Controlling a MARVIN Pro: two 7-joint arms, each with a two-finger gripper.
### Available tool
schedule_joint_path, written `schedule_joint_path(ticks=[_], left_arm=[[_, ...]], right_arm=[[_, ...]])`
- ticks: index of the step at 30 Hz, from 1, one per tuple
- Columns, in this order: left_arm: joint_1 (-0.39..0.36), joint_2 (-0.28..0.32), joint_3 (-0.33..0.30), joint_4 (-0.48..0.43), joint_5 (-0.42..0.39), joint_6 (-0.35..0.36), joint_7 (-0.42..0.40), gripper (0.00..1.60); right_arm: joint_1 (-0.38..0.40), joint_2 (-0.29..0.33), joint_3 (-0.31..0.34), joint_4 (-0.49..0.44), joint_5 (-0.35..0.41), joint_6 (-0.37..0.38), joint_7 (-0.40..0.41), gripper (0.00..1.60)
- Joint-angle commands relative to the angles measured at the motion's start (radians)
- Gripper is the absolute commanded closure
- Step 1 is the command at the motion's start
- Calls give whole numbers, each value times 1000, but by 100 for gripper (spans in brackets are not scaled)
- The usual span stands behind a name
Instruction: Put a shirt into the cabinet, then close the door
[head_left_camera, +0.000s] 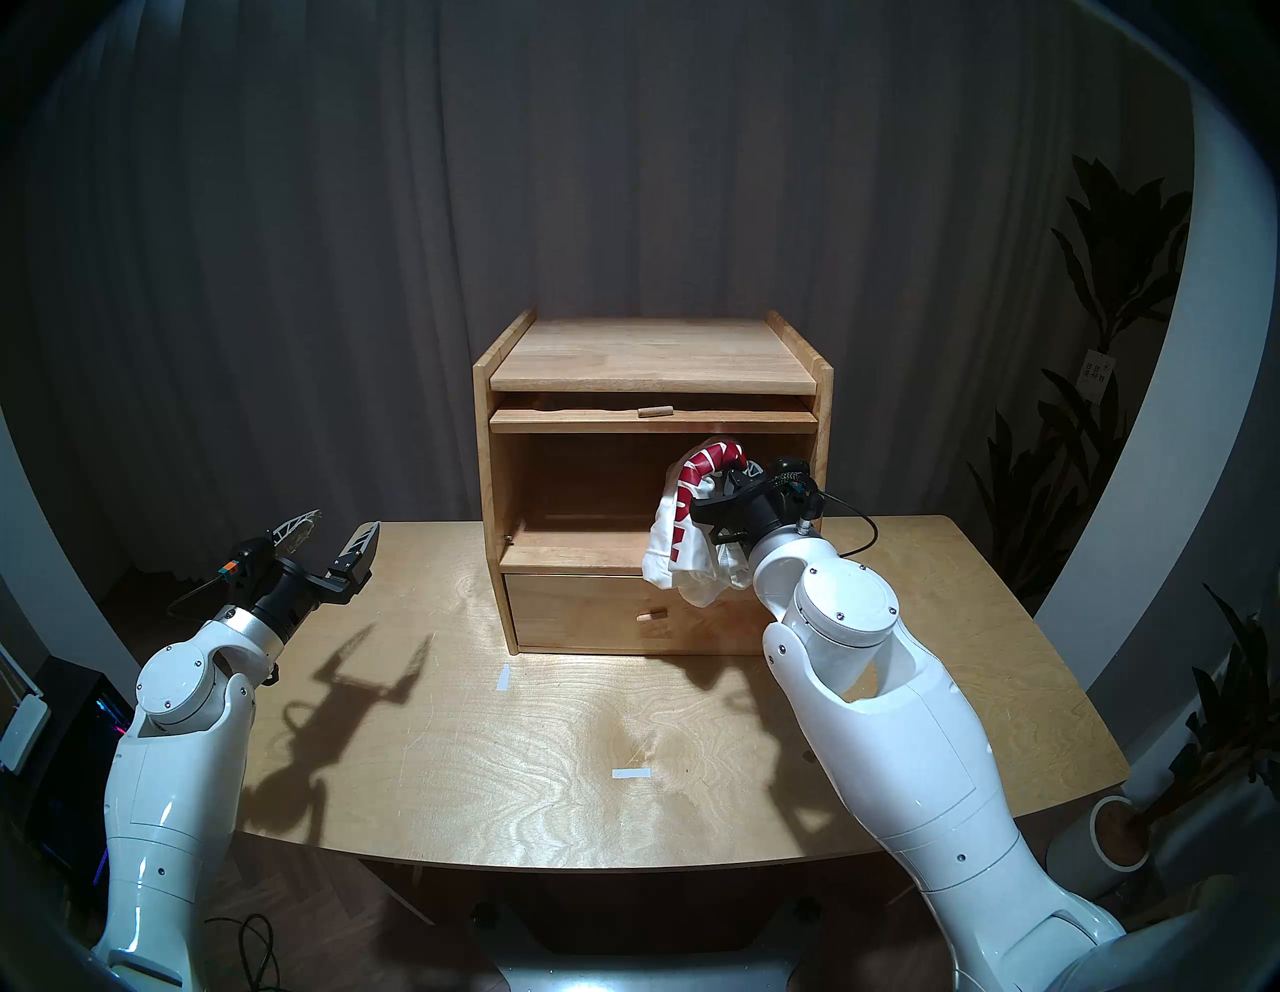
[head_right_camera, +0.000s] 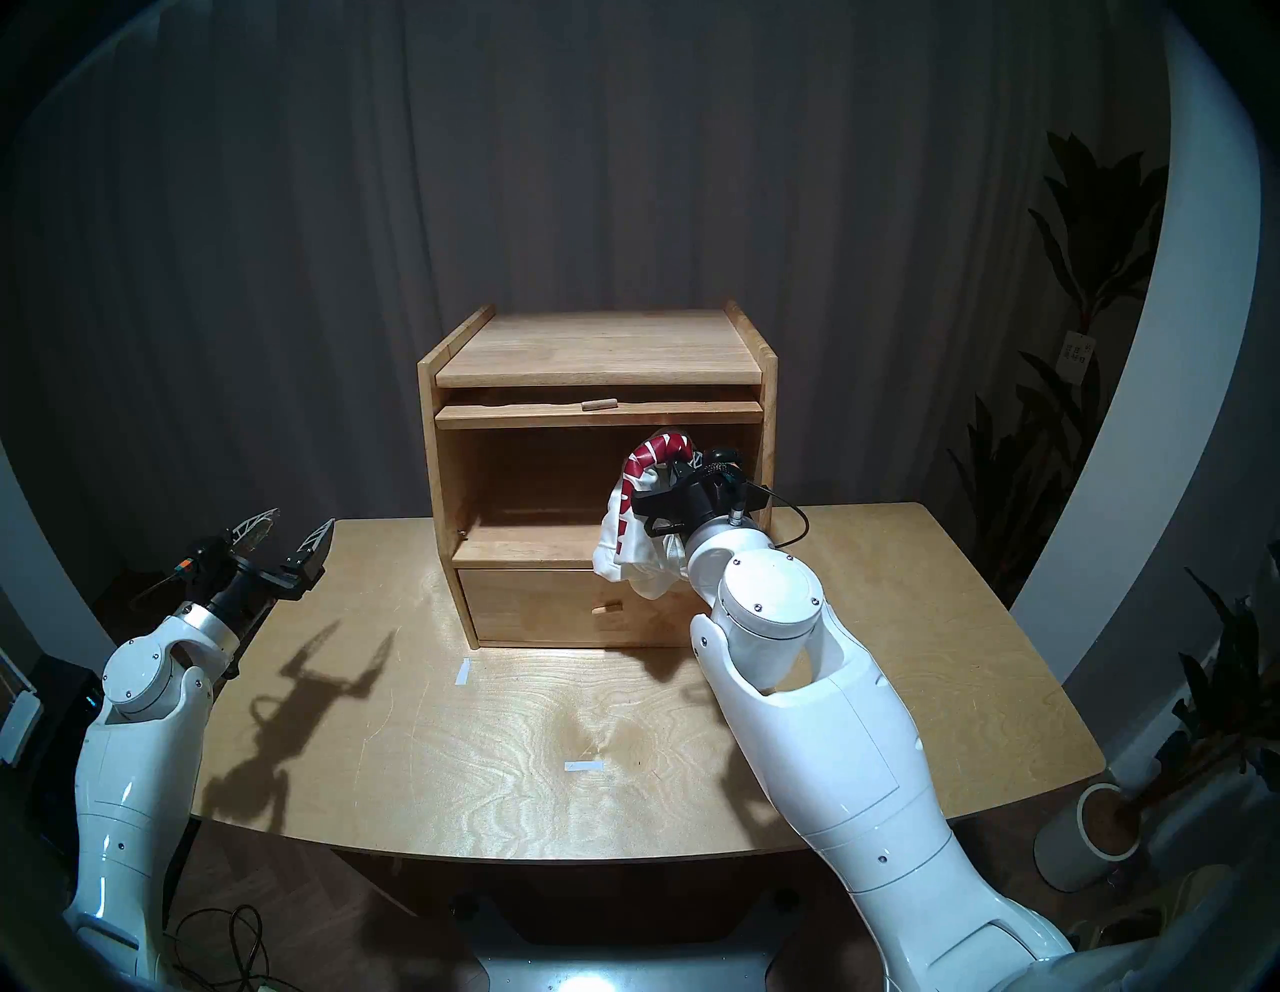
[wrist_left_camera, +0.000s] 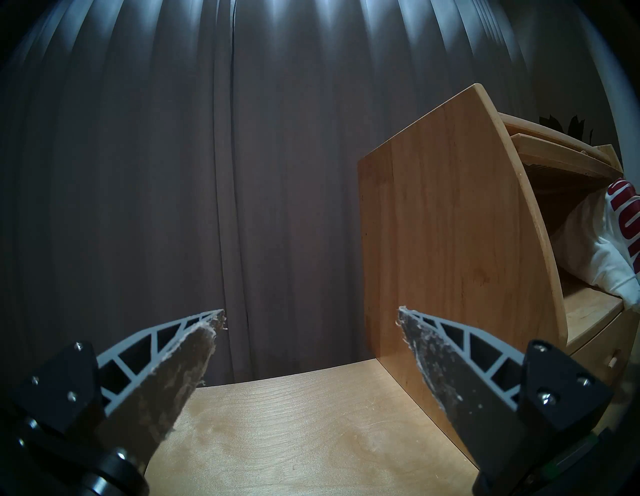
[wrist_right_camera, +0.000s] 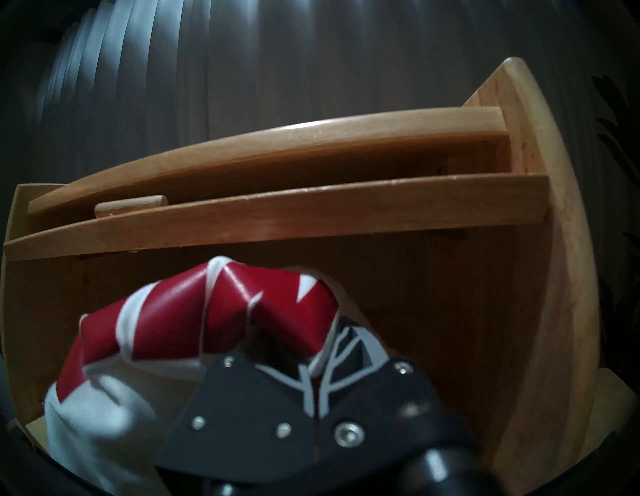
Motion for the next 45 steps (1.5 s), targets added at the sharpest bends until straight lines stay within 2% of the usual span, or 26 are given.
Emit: schedule_joint_path(ticks=[1, 14, 26, 30, 31, 38, 44, 45], left_arm=[[-13, 5, -3, -17, 0, -5, -1, 0], [-13, 5, -3, -19, 0, -5, -1, 0], [-13, 5, -3, -21, 0, -6, -1, 0], [-13, 5, -3, -22, 0, -6, 0, 0], [-13, 5, -3, -22, 0, -6, 0, 0], [-13, 5, -3, -23, 1, -6, 0, 0], [-12, 5, -4, -25, 1, -6, 1, 0], [-11, 5, -4, -26, 1, -6, 1, 0]], right_arm=[[117, -88, 4, 74, -44, -42, 8, 160], [238, -169, -23, 301, -123, -140, 19, 160], [330, -210, -75, 561, -211, -308, -2, 160], [356, -222, -84, 638, -235, -386, -23, 160], [365, -223, -83, 644, -240, -382, -28, 160], [422, -232, -82, 723, -263, -503, -57, 160], [436, -240, -84, 754, -278, -578, -80, 160], [424, -248, -80, 750, -279, -605, -101, 85]])
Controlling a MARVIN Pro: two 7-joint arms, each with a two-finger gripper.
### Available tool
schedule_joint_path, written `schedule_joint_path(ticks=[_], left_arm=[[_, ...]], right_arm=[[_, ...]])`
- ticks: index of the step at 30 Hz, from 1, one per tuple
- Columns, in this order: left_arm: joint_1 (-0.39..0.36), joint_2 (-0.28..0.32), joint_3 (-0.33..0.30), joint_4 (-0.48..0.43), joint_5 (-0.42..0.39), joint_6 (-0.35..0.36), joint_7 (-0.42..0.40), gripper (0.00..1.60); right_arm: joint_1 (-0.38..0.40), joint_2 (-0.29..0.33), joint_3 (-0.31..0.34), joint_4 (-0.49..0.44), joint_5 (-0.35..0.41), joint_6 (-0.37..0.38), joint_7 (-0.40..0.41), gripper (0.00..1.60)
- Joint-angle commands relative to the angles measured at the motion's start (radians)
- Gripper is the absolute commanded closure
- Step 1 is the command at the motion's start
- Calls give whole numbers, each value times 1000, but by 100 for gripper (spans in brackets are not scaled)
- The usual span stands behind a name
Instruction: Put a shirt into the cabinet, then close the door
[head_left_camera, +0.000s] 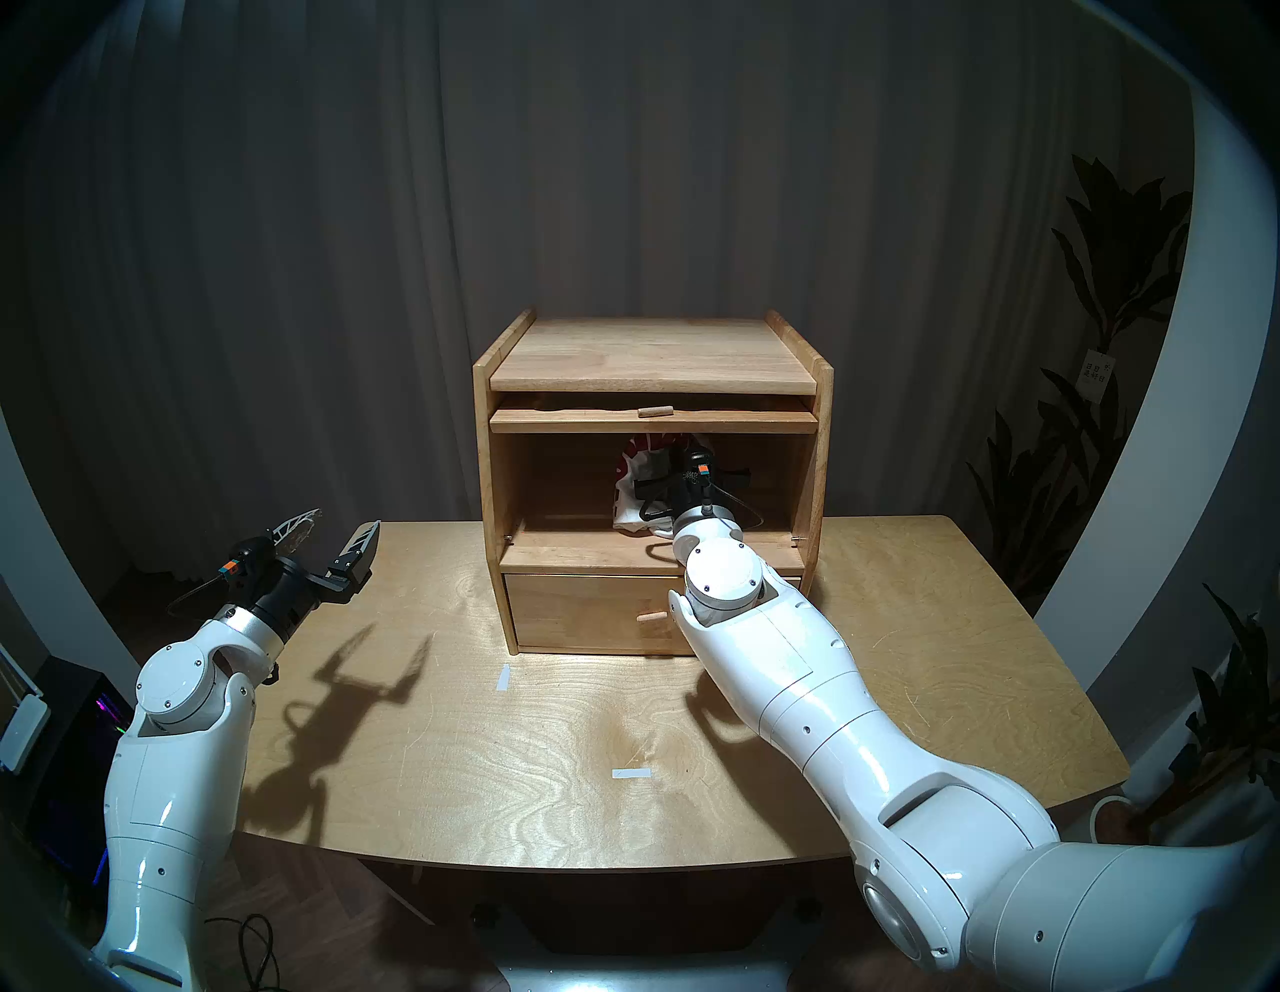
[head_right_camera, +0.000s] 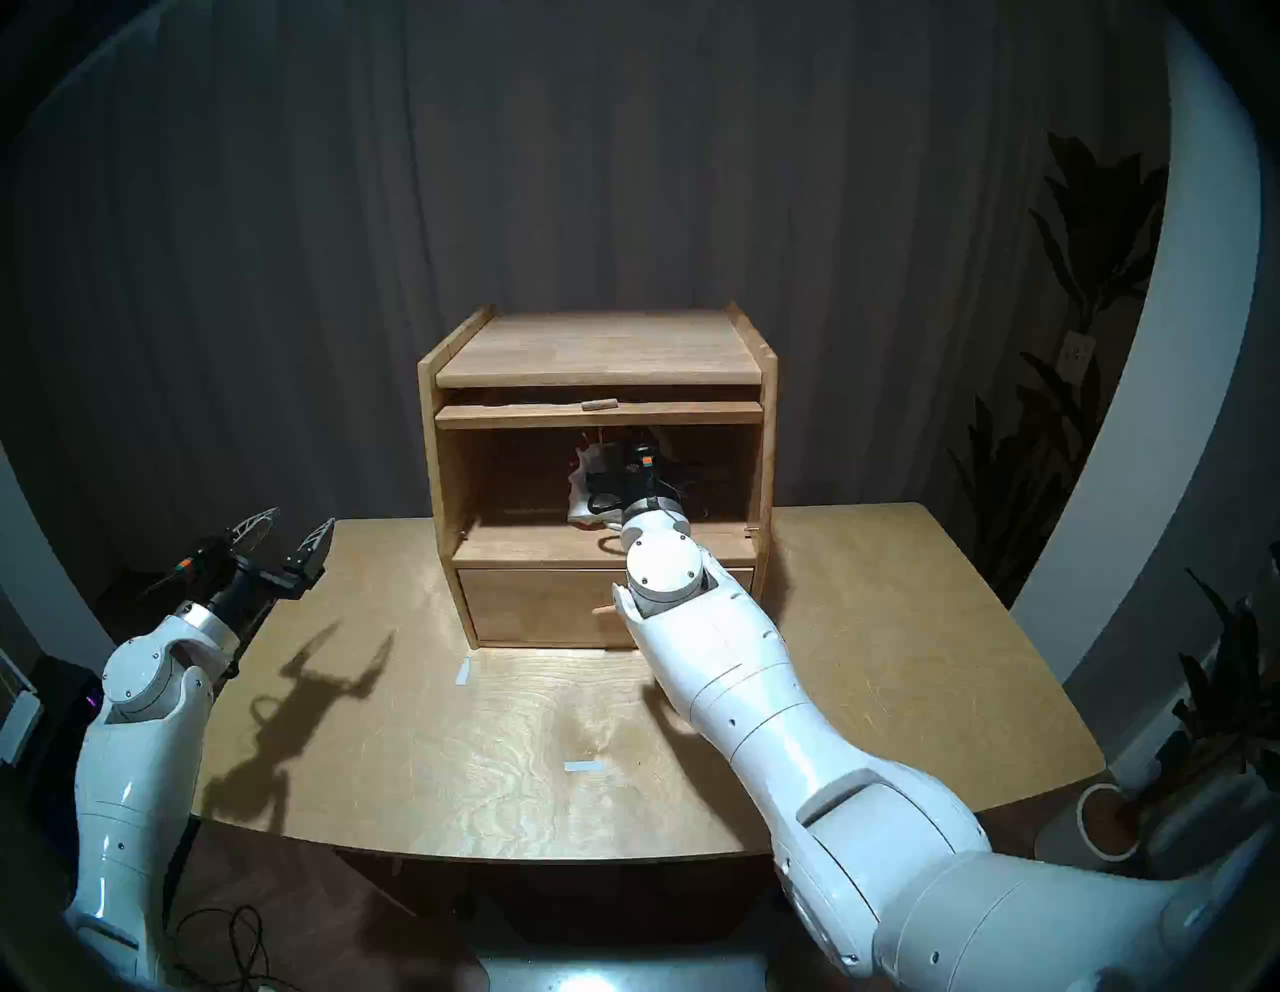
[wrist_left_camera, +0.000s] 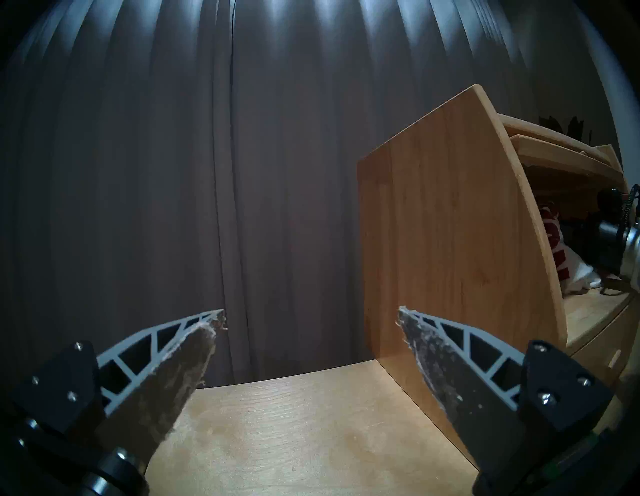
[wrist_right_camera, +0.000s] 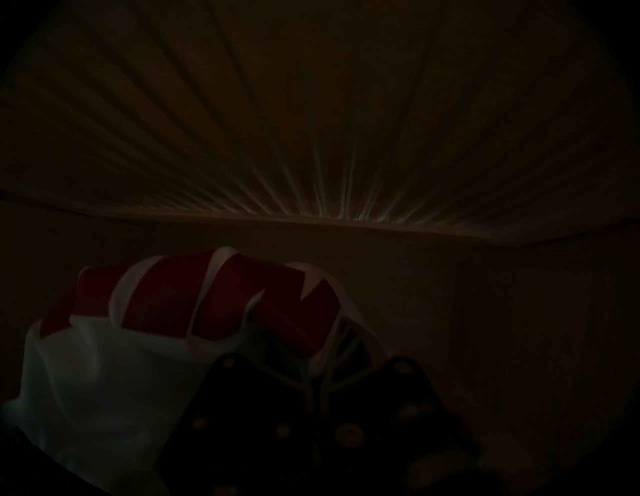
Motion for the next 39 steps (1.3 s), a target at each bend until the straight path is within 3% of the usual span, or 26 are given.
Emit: schedule_joint_path(ticks=[1, 12, 19, 20, 21, 22, 26, 30, 39], left_arm=[[-11, 5, -4, -23, 1, -6, 1, 0], [-11, 5, -4, -24, 1, -5, 2, 0], [-10, 5, -4, -26, 2, -5, 3, 0], [-10, 5, -4, -26, 2, -5, 4, 0], [-10, 5, -4, -26, 2, -5, 4, 0], [-10, 5, -4, -26, 2, -5, 4, 0], [-10, 5, -4, -25, 1, -5, 3, 0], [-11, 5, -3, -23, 1, -5, 3, 0], [-11, 5, -3, -21, 0, -5, 2, 0]], right_arm=[[37, -34, 4, -13, -20, -142, -45, 0], [-127, -17, -30, -164, -40, -219, -112, 0], [-176, 24, 8, -232, -20, -174, -149, 0], [-173, 38, 31, -262, 6, -140, -139, 138], [-173, 38, 31, -262, 6, -140, -139, 138], [-159, 39, 45, -260, 22, -126, -133, 160], [-75, 42, 73, -201, 36, -111, -115, 160], [-25, 8, 127, -204, 68, -60, -51, 160], [20, -66, 116, -191, 86, 13, 15, 160]])
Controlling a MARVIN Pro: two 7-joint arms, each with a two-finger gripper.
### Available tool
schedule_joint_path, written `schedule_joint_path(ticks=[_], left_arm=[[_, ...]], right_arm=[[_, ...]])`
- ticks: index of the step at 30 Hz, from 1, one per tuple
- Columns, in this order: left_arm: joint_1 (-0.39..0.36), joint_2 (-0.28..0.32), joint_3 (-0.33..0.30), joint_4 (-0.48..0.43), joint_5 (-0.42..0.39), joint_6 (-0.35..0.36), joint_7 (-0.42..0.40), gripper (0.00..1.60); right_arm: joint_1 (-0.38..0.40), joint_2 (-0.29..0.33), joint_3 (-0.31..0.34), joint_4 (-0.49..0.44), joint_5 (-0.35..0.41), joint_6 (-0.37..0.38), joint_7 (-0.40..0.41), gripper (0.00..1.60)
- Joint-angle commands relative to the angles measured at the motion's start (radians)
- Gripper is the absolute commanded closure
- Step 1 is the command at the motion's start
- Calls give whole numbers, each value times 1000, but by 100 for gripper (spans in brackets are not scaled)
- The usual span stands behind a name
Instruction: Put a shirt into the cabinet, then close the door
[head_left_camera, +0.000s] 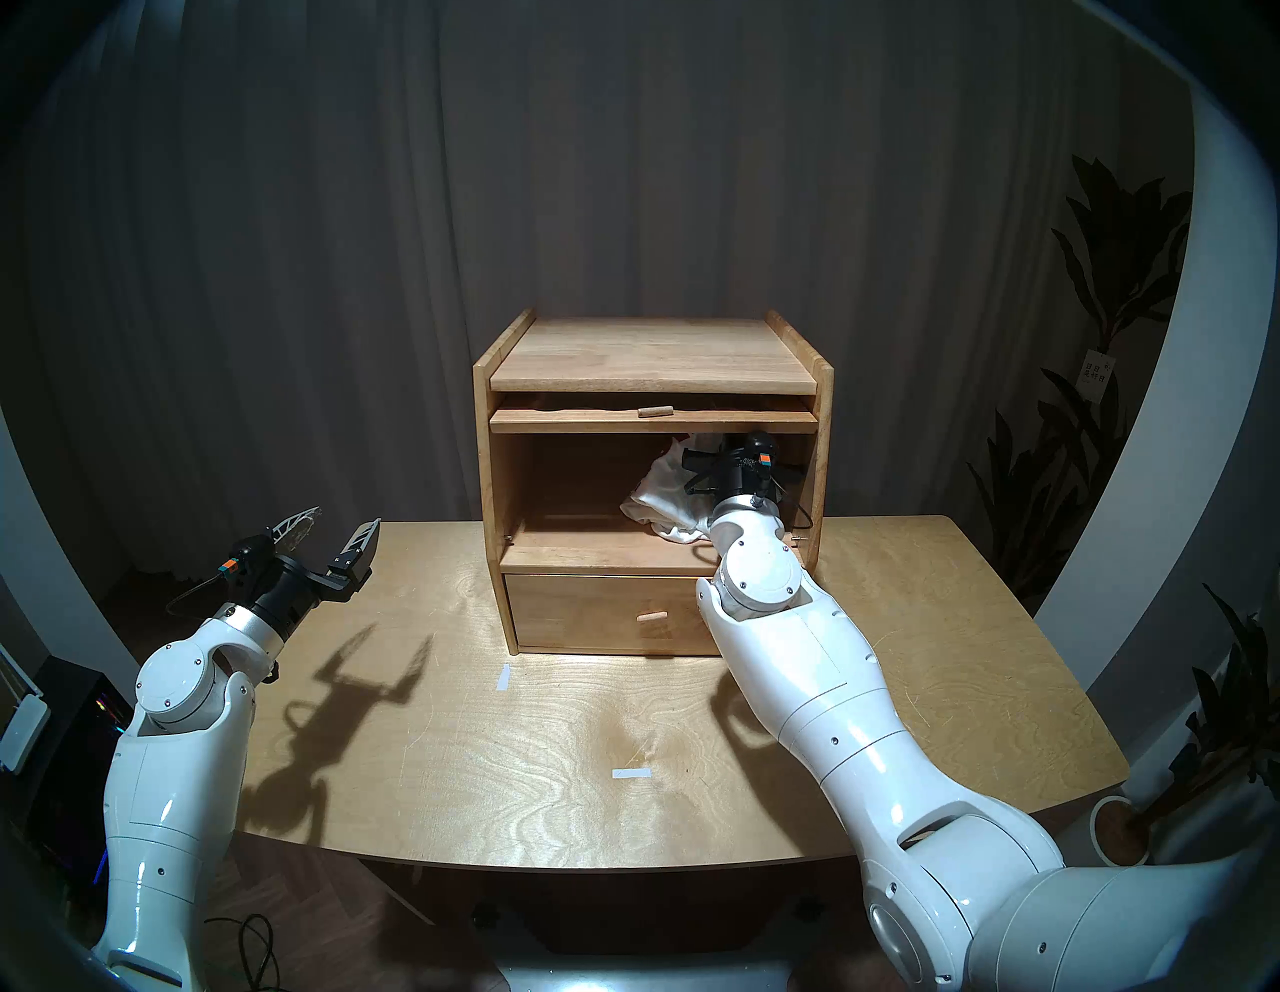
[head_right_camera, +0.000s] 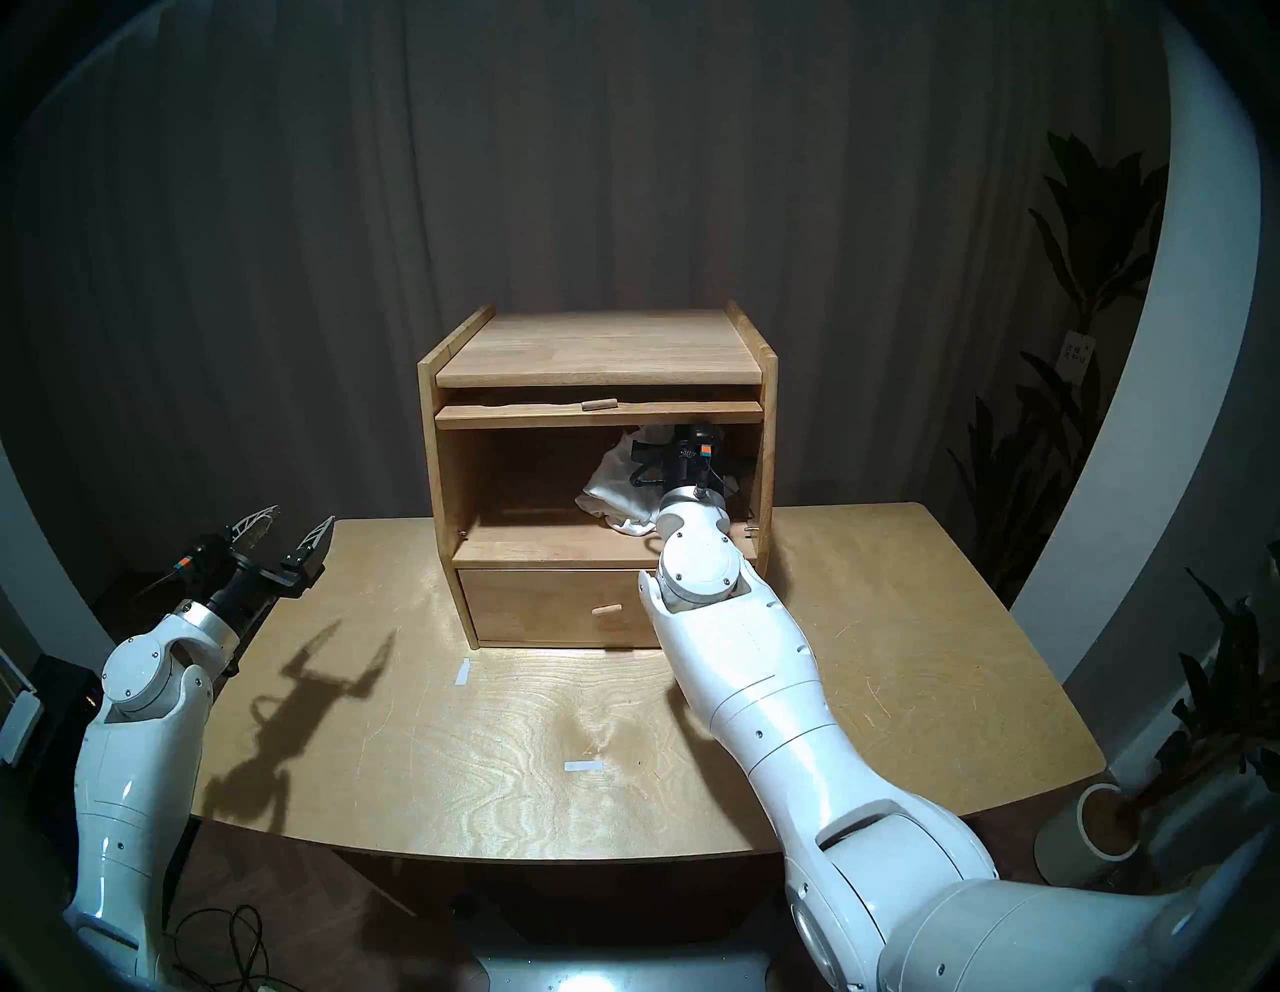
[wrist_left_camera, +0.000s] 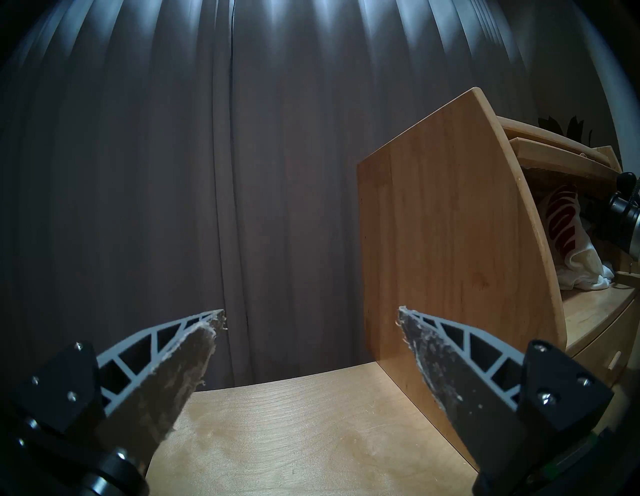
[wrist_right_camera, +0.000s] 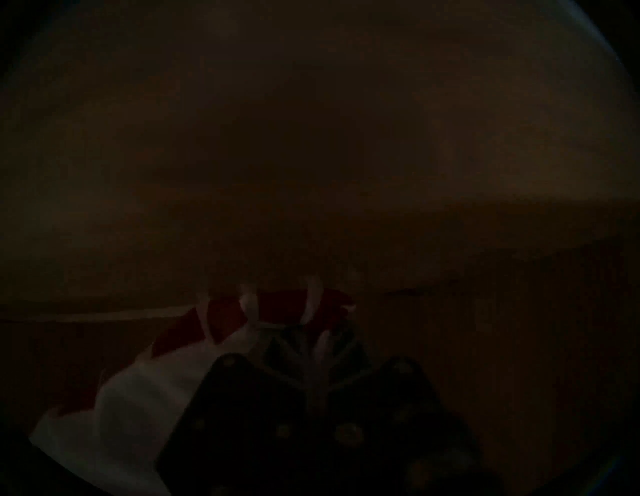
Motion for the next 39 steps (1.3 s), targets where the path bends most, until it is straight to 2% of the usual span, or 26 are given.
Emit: schedule_joint_path(ticks=[1, 2, 3, 4, 5, 7, 11, 15, 20, 27, 33, 39], left_arm=[[-12, 5, -3, -16, 0, -5, -1, 0], [-12, 5, -3, -16, 0, -5, -1, 0], [-12, 5, -3, -16, 0, -5, -1, 0], [-12, 5, -3, -17, 0, -5, -1, 0], [-11, 5, -3, -18, 0, -5, 0, 0], [-11, 5, -3, -19, 1, -5, 0, 0], [-10, 5, -4, -20, 1, -5, 1, 0], [-11, 5, -3, -19, 1, -5, 1, 0], [-11, 5, -3, -15, 0, -4, 0, 0], [-10, 4, -2, -11, -1, -4, 0, 0], [-10, 4, -2, -8, -1, -3, 0, 0], [-10, 4, -2, -7, -1, -3, 0, 0]], right_arm=[[109, -79, -4, -11, 9, 40, 58, 160], [110, -85, -1, -3, 17, 49, 63, 144], [115, -87, -3, 7, 21, 55, 68, 68], [114, -89, -2, 14, 29, 60, 75, 8], [120, -89, -5, 26, 37, 65, 82, 0], [120, -87, -12, 44, 58, 77, 83, 0], [32, -79, -18, -59, 80, 140, 76, 0], [-8, -91, -22, -89, 86, 162, 42, 0], [-77, -93, -8, -165, 129, 267, 10, 0], [-87, -22, 37, -246, 124, 350, -25, 0], [-20, 46, 51, -322, 89, 432, -11, 0], [0, 45, 31, -372, 102, 534, 24, 0]])
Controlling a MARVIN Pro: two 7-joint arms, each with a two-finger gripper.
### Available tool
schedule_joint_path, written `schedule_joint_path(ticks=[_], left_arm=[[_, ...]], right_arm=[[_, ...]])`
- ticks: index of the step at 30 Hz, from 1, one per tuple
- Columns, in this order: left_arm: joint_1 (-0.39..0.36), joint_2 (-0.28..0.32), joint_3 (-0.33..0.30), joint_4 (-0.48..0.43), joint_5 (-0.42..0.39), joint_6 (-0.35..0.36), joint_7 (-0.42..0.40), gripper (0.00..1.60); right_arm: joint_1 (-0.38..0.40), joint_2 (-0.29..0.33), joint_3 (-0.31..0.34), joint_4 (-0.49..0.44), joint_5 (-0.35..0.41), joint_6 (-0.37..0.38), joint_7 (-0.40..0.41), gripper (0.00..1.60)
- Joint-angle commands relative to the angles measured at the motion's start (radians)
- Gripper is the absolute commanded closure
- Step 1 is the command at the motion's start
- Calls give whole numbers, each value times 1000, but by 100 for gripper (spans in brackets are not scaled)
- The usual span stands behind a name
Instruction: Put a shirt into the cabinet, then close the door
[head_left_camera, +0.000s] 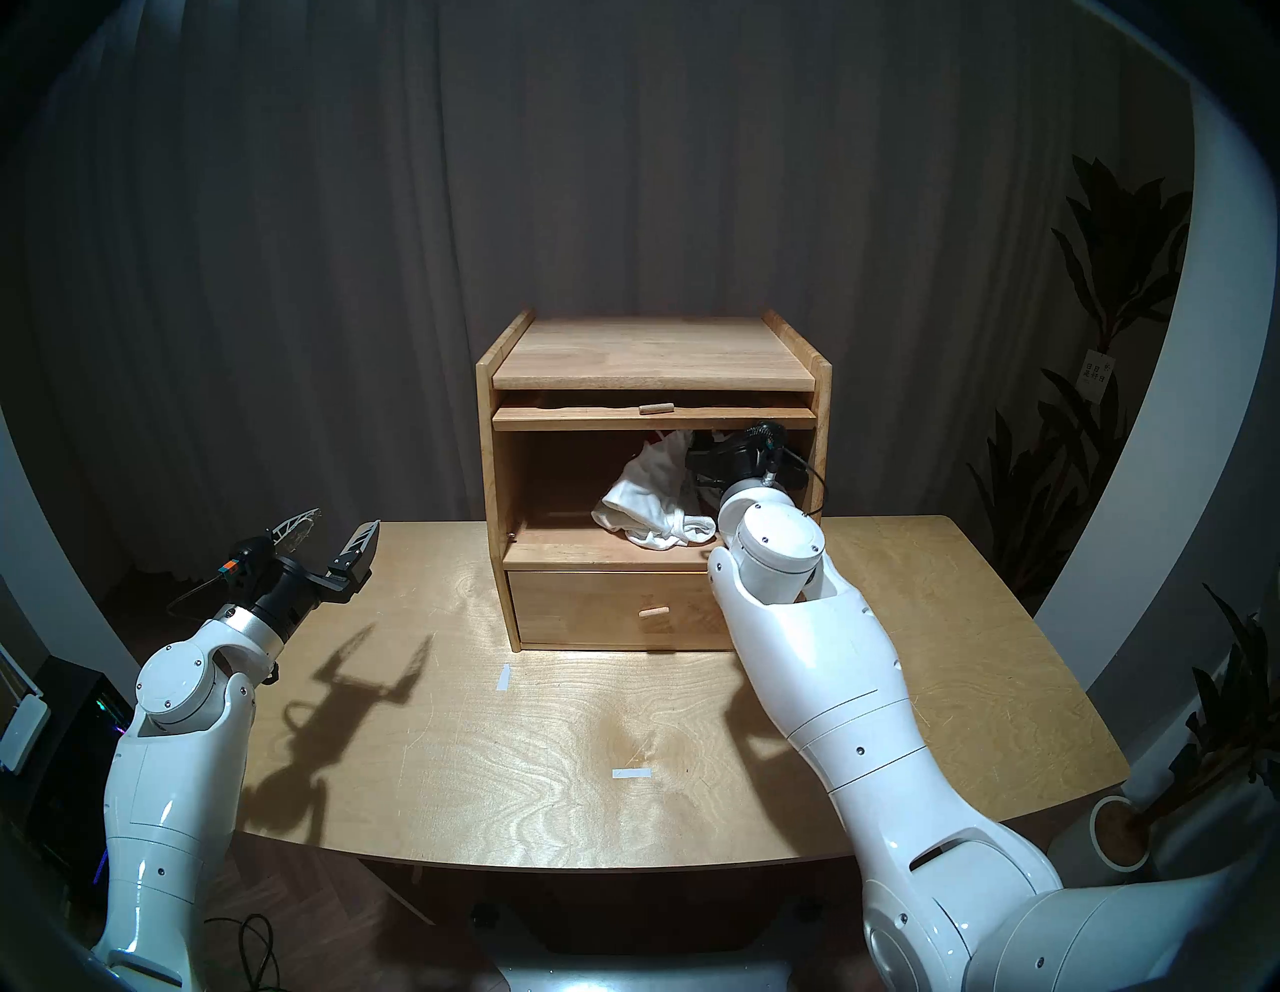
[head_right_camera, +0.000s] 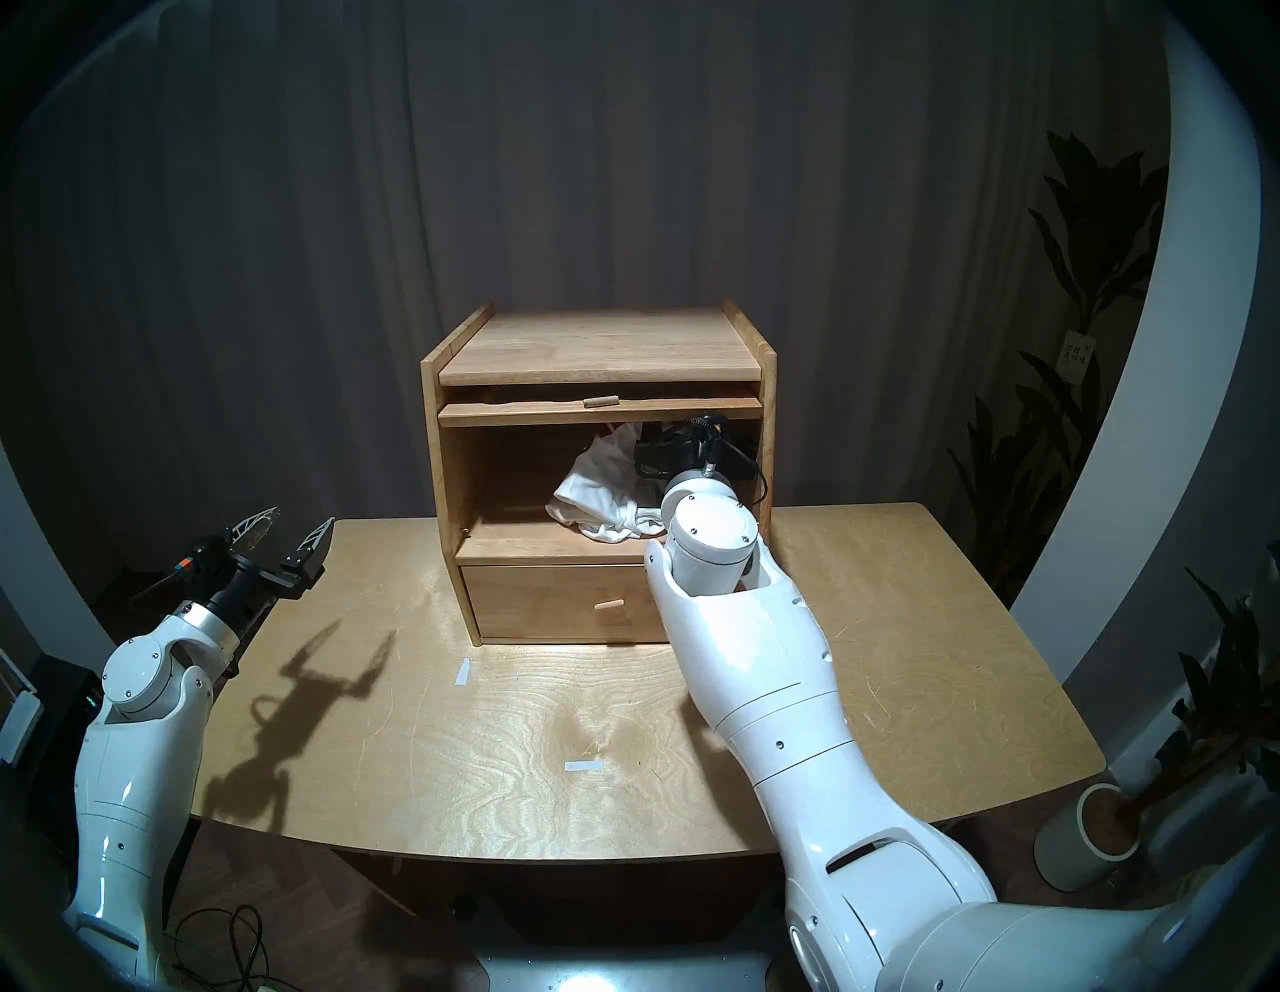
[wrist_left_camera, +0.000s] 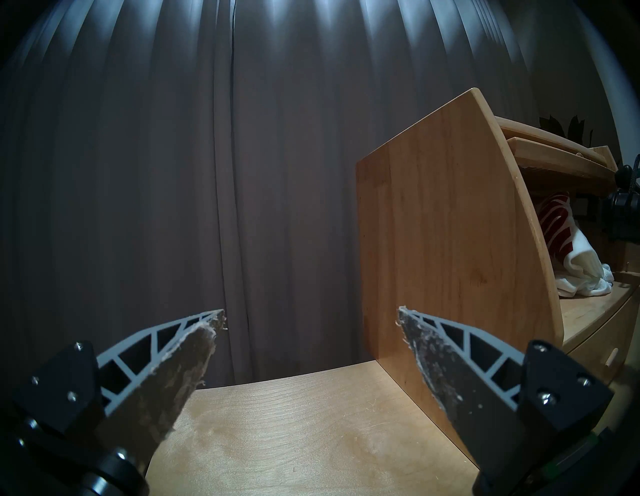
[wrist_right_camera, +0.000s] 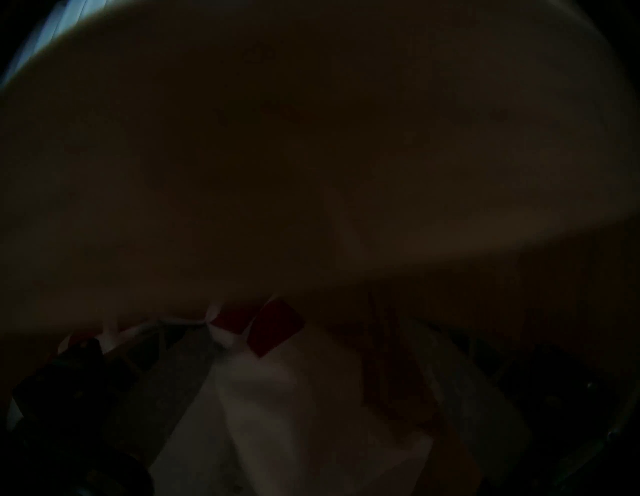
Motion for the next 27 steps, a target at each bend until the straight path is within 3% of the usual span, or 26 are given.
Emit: schedule_joint_path(ticks=[1, 14, 27], left_arm=[[-11, 4, -2, -12, -1, -4, -1, 0], [-13, 5, -2, -13, -1, -5, -1, 0], [-14, 5, -2, -15, -1, -5, -2, 0]], right_arm=[[65, 28, -8, -112, 0, 94, 40, 0], [45, 61, -6, -155, 93, 376, 146, 0], [7, 86, 3, -247, 250, 646, 255, 0]])
